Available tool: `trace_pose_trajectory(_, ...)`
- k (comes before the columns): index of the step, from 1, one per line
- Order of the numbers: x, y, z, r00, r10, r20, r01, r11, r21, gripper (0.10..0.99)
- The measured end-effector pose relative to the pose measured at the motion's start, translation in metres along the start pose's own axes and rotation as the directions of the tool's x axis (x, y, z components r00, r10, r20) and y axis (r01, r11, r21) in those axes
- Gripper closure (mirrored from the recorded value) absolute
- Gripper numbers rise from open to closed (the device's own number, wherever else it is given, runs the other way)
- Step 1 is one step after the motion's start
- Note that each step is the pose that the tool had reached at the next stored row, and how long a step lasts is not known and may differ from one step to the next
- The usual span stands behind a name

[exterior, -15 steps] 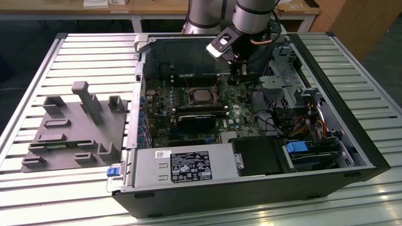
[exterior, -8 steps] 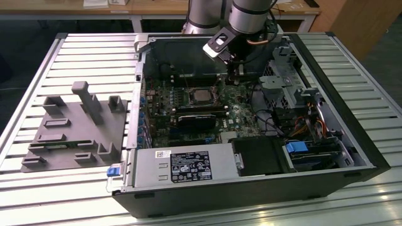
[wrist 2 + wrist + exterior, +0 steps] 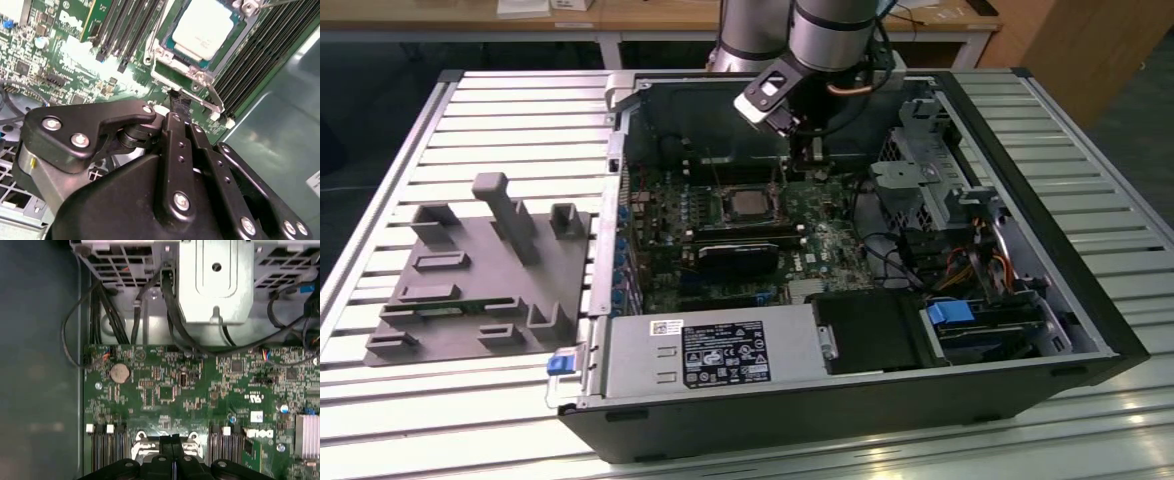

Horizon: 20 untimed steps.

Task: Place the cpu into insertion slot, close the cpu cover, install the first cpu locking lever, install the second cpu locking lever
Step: 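Close the cpu cover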

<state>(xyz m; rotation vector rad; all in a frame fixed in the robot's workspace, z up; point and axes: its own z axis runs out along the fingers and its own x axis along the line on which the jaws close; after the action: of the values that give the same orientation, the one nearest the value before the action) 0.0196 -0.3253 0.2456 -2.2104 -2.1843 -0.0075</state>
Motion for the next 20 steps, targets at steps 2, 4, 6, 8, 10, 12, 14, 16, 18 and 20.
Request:
trace_pose_trajectory(2,-0.0001,-0.0065,0.0001,1.0000,0.000,-0.0001,0.000,1.0000,-0.003,0.980)
trace_pose_trajectory(4,-0.0001,-0.0084,0.0002,1.0000,0.000,0.0000,0.000,1.0000,-0.004,0.980)
trace_pose_trajectory(6,-0.0001,-0.0095,0.0002,1.0000,0.000,0.0000,0.000,1.0000,-0.005,0.980)
trace_pose_trajectory(8,-0.0001,-0.0101,0.0002,1.0000,0.000,0.0000,0.000,1.0000,-0.006,0.980)
trace_pose_trajectory(10,-0.0001,-0.0113,0.0002,1.0000,0.000,-0.0001,0.000,0.9999,-0.010,0.980)
trace_pose_trajectory(12,-0.0001,-0.0145,0.0003,1.0000,0.000,-0.0002,0.000,0.9998,-0.020,0.980)
trace_pose_trajectory(14,-0.0002,-0.0195,0.0007,1.0000,-0.001,-0.0004,0.001,0.9995,-0.030,0.980)
trace_pose_trajectory(16,-0.0003,-0.0250,0.0011,1.0000,-0.001,-0.0003,0.001,0.9993,-0.037,0.980)
trace_pose_trajectory(18,-0.0004,-0.0305,0.0016,1.0000,-0.001,-0.0004,0.001,0.9992,-0.041,0.980)
trace_pose_trajectory(20,-0.0005,-0.0364,0.0023,1.0000,-0.001,-0.0004,0.001,0.9990,-0.044,0.980)
